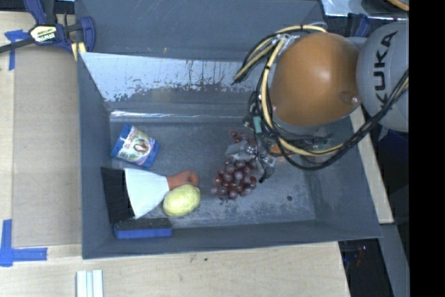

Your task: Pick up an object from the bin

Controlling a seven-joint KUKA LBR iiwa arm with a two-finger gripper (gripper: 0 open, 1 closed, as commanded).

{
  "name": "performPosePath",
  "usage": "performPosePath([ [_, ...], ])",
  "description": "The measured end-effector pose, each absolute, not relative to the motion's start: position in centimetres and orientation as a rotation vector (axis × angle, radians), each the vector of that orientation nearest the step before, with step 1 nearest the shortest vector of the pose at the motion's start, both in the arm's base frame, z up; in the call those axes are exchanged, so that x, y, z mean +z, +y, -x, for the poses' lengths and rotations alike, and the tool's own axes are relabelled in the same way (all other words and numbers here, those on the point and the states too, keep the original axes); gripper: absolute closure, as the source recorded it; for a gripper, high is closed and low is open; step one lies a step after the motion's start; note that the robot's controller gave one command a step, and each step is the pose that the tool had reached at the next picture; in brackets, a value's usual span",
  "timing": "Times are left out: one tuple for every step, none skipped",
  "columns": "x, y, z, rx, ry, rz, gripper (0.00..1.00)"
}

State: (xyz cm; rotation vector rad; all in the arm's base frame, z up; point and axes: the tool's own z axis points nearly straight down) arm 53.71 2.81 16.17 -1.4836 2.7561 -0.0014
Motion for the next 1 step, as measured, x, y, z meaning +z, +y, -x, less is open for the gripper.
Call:
performPosePath([
  [17.62, 2.83, -53.63, 0.002, 2.759, 1.483, 1.0],
])
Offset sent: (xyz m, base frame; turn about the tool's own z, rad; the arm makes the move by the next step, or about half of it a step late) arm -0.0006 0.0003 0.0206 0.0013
